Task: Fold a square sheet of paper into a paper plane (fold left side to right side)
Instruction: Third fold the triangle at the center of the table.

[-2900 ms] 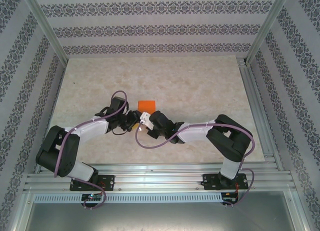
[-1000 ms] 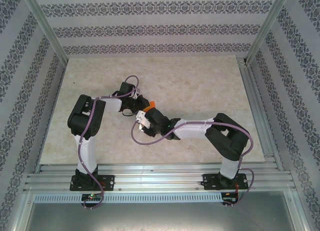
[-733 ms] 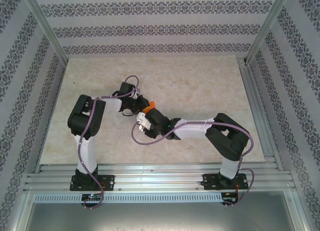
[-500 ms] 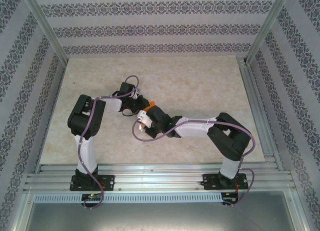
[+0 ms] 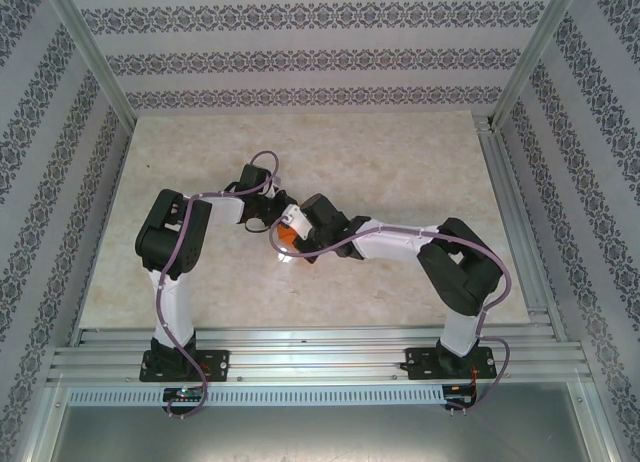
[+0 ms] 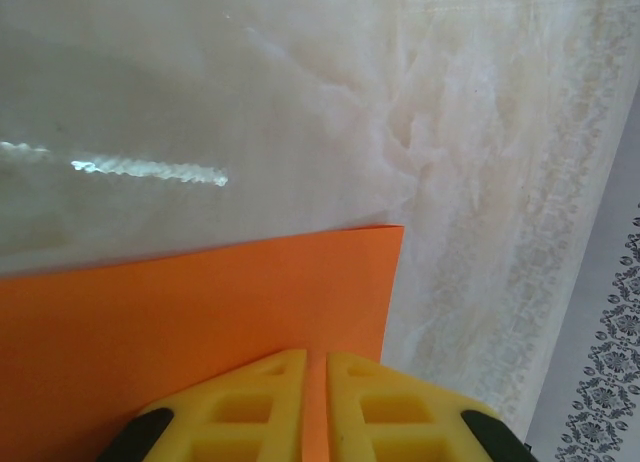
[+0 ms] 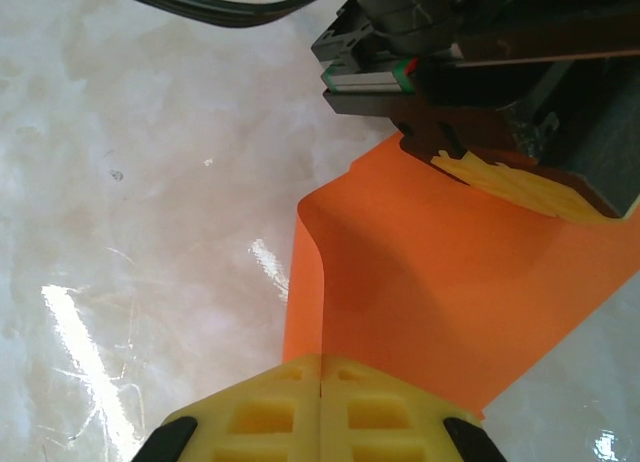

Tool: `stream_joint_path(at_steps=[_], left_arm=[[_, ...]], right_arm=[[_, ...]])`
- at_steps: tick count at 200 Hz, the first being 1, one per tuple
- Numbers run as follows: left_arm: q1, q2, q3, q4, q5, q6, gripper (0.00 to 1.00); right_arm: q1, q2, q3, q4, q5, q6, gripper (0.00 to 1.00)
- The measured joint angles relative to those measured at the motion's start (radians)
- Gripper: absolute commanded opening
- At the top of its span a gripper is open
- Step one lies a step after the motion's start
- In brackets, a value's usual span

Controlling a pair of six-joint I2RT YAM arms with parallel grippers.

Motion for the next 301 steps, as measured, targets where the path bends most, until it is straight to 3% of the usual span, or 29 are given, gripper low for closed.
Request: stream_joint_path(at_steps=[133, 301], left_arm=[[-0.002, 0.008, 0.012, -0.004, 0.000, 0.001, 0.14], [-0.006, 0.010, 0.016, -0.006, -0.003, 0.012, 0.14]], right_arm=[[-0.083, 0.057, 0.019, -0.052, -0.095, 0.120, 0.01], [-0.125, 0.118, 0.059, -0.097, -0.119, 0.177, 0.02]])
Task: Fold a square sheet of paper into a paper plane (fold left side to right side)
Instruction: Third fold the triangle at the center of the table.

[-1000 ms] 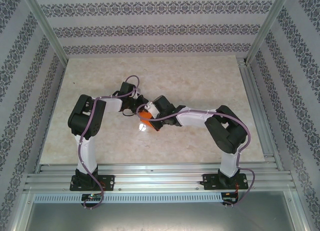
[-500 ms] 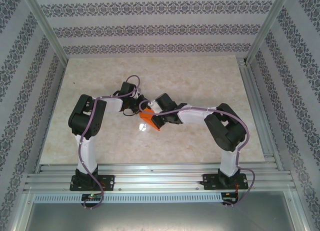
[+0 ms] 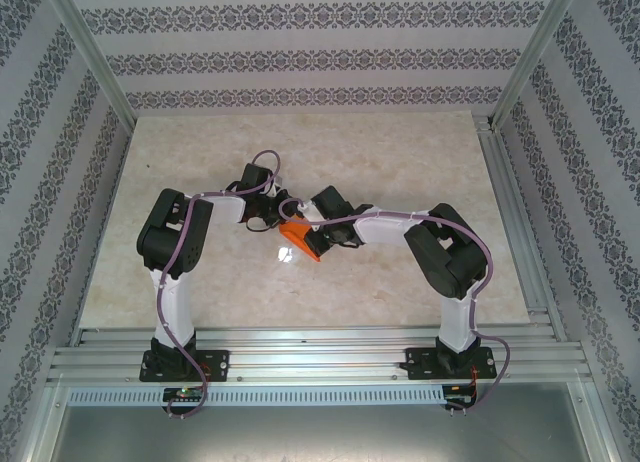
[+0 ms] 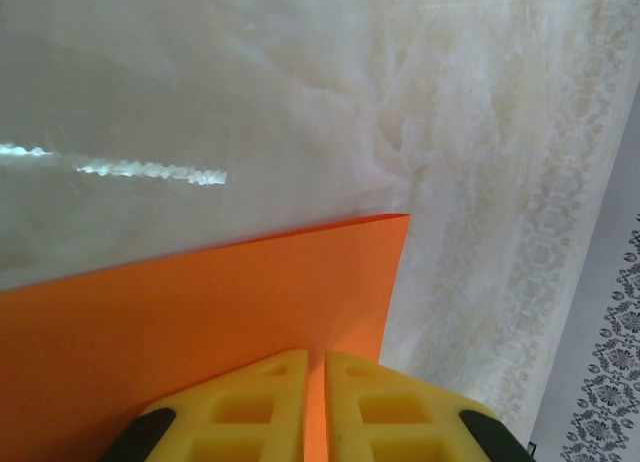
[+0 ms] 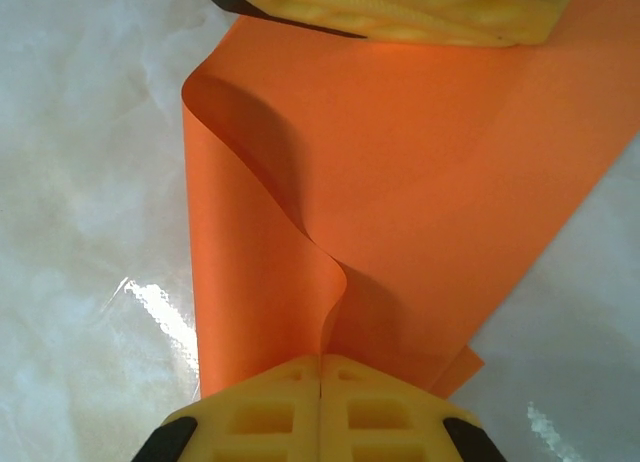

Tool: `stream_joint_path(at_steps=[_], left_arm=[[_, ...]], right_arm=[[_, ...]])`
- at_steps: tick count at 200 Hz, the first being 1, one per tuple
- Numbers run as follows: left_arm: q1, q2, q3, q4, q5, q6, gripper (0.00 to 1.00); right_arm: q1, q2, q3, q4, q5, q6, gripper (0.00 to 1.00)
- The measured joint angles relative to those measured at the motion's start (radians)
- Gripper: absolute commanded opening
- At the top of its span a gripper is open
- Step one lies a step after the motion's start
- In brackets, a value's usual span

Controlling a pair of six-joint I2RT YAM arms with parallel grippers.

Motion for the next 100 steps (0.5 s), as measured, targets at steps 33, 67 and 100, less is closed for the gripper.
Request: stream_joint_path(at_steps=[33, 67, 100], left_arm=[[0.000, 0.000, 0.002, -0.001, 0.000, 0.000, 0.14], [-0.001, 0.004, 0.008, -0.005, 0.000, 0.004, 0.14], [-0.002, 0.004, 0.009, -0.007, 0.000, 0.007, 0.14]], right_arm=[[-0.004, 0.000, 0.002, -0.004, -0.004, 0.007, 0.02], [-0.004, 0.001, 0.006, -0.010, -0.004, 0.007, 0.02], [-0.004, 0.001, 0.006, -0.011, -0.004, 0.008, 0.01]])
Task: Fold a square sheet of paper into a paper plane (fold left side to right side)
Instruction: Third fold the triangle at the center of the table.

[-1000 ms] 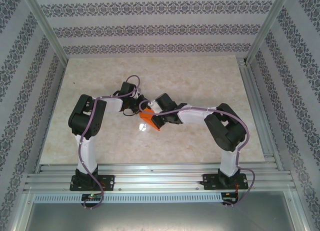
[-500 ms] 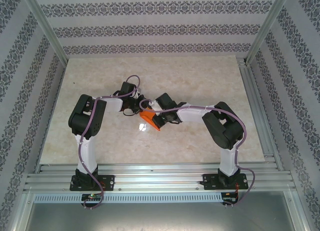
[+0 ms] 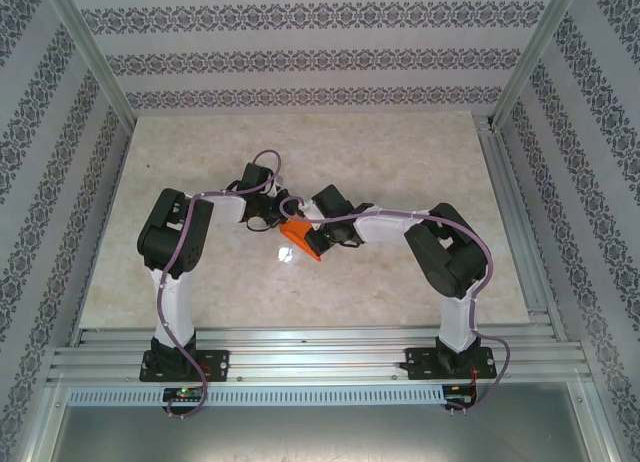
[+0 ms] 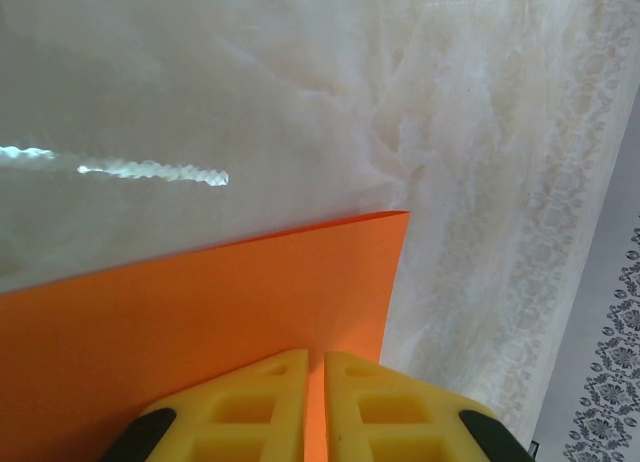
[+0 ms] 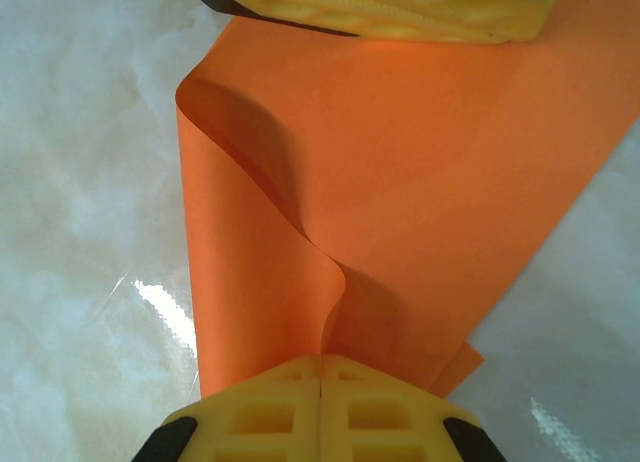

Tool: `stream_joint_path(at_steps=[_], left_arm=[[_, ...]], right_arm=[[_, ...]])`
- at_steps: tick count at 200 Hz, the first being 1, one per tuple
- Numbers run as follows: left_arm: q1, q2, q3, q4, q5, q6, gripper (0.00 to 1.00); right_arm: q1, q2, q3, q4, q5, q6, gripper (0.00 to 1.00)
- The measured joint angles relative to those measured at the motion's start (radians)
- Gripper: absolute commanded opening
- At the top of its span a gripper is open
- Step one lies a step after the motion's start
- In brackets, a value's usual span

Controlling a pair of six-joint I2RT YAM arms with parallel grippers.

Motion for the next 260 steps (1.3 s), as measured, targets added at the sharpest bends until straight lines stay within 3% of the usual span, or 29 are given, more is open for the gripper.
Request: stream_joint_path(at_steps=[231, 260], left_arm=[[0.000, 0.003, 0.002, 0.000, 0.001, 0.003, 0.13], [0.000, 0.003, 0.005, 0.000, 0.008, 0.006, 0.20]], right_arm=[[-0.024, 0.008, 0.005, -0.004, -0.016, 0.025, 0.01], [-0.024, 0.010, 0.007, -0.005, -0.017, 0.026, 0.01]])
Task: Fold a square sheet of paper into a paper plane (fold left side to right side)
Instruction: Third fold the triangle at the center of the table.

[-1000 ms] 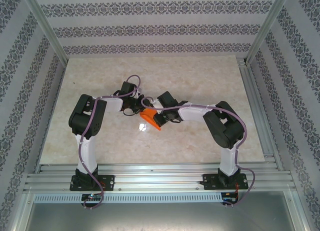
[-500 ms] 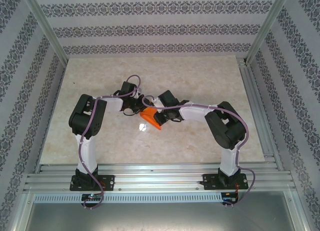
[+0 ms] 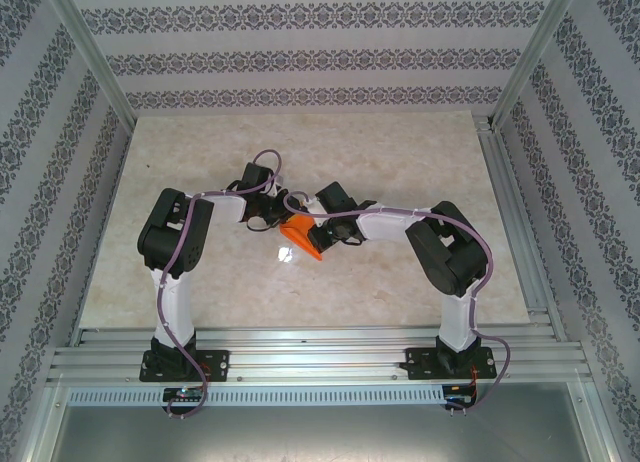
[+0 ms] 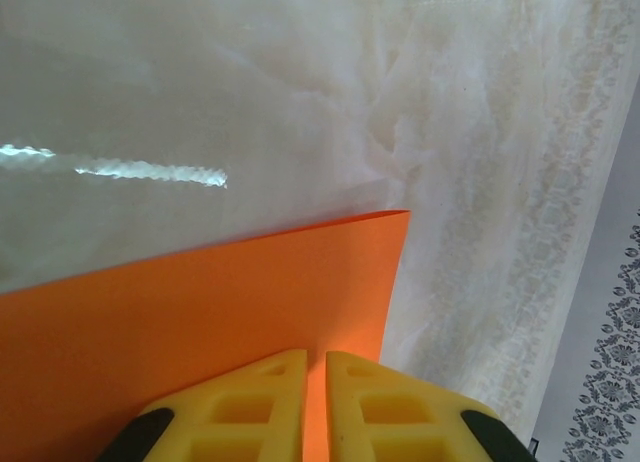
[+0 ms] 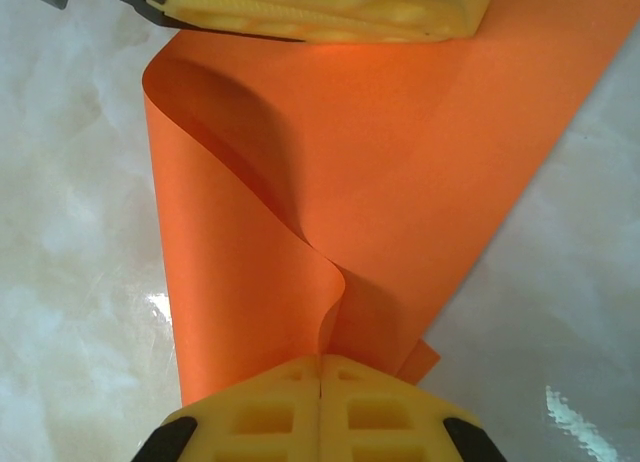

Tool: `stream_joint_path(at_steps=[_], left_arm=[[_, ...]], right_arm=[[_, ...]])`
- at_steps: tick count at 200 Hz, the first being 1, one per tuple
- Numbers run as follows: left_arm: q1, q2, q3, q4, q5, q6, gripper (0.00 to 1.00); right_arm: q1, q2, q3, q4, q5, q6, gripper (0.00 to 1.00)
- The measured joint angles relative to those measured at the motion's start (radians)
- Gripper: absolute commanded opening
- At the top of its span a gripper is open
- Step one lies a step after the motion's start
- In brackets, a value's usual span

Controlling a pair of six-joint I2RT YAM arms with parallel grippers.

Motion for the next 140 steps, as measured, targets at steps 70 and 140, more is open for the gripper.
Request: stream_joint_path(at_steps=[70, 140], left_arm=[[0.026, -0.123, 0.004, -0.134, -0.007, 0.069, 0.30], [0.021, -0.280, -0.083, -0.140, 0.061, 0.105, 0.12]], right_arm=[[0.000, 0.002, 0.000, 0.002, -0.001, 0.000, 0.01], [-0.001, 0.002, 0.000, 0.002, -0.002, 0.000, 0.01]])
